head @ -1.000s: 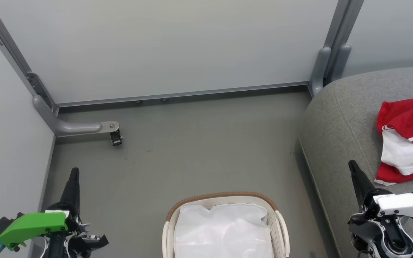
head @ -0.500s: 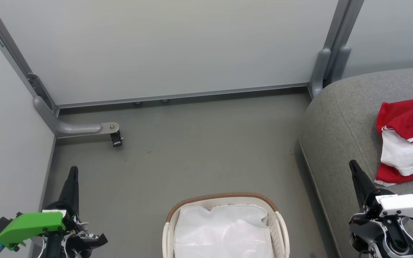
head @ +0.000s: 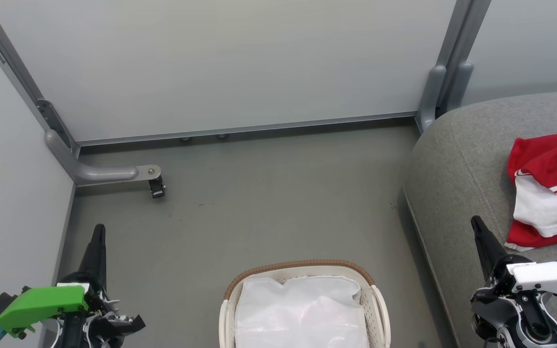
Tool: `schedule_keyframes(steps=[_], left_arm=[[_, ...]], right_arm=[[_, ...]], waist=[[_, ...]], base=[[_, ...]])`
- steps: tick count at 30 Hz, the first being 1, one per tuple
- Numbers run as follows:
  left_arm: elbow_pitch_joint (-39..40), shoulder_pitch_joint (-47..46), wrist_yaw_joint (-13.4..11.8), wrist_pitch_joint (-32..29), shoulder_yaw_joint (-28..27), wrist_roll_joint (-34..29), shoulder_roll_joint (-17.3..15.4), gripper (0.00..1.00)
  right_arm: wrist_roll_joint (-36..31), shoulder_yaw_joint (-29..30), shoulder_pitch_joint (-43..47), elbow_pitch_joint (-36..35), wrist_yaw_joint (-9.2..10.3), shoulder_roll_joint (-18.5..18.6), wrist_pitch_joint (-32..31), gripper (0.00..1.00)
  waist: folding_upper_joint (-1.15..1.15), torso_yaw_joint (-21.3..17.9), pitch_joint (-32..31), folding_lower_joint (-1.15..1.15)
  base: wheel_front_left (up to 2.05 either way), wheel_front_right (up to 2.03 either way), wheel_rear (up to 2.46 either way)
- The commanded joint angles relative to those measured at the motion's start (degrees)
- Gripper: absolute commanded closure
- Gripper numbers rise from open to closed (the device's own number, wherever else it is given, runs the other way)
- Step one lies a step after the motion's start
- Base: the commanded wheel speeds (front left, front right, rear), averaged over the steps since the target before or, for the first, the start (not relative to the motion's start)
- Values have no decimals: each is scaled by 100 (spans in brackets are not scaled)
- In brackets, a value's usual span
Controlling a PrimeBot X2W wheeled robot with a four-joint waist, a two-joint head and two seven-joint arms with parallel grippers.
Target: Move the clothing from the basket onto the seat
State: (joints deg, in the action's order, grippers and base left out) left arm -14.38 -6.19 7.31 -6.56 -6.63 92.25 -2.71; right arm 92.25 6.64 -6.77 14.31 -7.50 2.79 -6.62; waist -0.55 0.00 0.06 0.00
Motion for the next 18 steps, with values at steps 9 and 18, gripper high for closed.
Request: schedule_keyframes(steps=[9,18], left_arm=[[18,-67,37,-24,-10,20,-31,100],[17,-67,37,-24,-9,20,-31,100]], right_arm=[[17,10,52,-16,2,13,-16,100],[18,9,52,-16,2,13,-15,100]], waist=[[55,0,0,0],[55,0,0,0]], base=[[0,0,0],[0,0,0]])
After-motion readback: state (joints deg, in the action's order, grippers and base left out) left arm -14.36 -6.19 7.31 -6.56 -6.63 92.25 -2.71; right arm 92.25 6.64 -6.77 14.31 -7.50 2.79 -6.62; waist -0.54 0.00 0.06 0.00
